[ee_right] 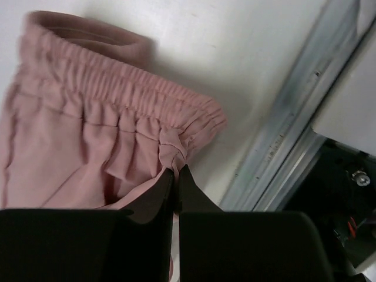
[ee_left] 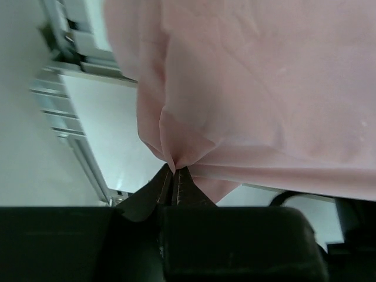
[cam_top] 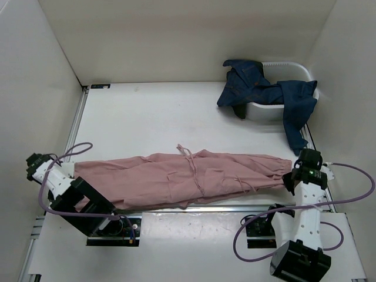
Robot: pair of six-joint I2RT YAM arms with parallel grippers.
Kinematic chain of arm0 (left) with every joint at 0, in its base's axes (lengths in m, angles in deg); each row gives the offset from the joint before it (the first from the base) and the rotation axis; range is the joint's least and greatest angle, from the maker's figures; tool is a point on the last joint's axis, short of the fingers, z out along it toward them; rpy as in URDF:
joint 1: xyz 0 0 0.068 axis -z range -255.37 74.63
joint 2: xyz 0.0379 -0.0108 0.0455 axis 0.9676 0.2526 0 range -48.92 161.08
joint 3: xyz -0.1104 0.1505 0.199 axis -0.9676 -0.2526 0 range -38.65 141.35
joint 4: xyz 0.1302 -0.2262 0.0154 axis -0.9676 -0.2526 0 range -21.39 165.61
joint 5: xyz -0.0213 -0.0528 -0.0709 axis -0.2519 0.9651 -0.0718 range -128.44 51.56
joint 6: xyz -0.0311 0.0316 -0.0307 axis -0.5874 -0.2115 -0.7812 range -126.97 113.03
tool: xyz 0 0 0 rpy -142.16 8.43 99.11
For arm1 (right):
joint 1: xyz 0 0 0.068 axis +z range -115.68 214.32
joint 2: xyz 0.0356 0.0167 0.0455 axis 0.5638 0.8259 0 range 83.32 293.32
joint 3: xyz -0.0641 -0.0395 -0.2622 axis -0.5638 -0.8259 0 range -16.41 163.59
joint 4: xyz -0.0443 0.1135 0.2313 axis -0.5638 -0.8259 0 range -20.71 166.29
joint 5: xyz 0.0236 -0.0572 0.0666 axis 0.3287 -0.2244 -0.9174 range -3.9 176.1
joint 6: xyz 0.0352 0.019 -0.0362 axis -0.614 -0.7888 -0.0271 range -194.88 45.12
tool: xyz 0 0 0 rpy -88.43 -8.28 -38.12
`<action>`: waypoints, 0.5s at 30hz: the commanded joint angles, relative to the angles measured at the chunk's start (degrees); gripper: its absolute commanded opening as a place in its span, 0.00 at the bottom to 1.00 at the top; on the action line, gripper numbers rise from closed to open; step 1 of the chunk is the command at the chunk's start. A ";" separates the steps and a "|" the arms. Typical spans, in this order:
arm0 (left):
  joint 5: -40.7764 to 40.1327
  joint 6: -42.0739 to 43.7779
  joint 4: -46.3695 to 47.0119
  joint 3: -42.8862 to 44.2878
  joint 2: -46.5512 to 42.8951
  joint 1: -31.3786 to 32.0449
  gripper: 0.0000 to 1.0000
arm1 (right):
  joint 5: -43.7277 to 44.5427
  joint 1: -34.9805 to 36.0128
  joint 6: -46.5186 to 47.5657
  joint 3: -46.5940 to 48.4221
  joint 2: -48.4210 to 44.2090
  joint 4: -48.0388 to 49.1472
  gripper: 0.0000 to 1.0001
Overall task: Fold and stack the trousers
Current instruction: Fold the trousers
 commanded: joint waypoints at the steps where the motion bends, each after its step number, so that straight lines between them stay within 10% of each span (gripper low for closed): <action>1: -5.21 5.84 8.75 -4.50 -1.68 -3.01 0.14 | 3.94 -1.15 -3.40 -2.66 1.90 -1.25 0.00; 7: -3.99 6.38 12.81 -4.42 4.64 -7.15 0.23 | 4.47 -3.69 -2.18 -3.90 3.58 2.00 0.05; 9: -2.32 5.85 12.19 -3.63 5.79 -7.67 0.46 | 2.02 -3.69 1.50 -4.43 4.80 4.63 0.35; 10: -1.80 5.85 10.98 -3.02 6.32 -8.28 0.63 | 0.18 -3.69 3.35 -4.43 4.81 7.43 0.69; 15: 3.65 6.38 6.49 2.42 6.32 -10.30 0.81 | -1.43 -3.69 8.19 -0.84 3.93 7.29 0.86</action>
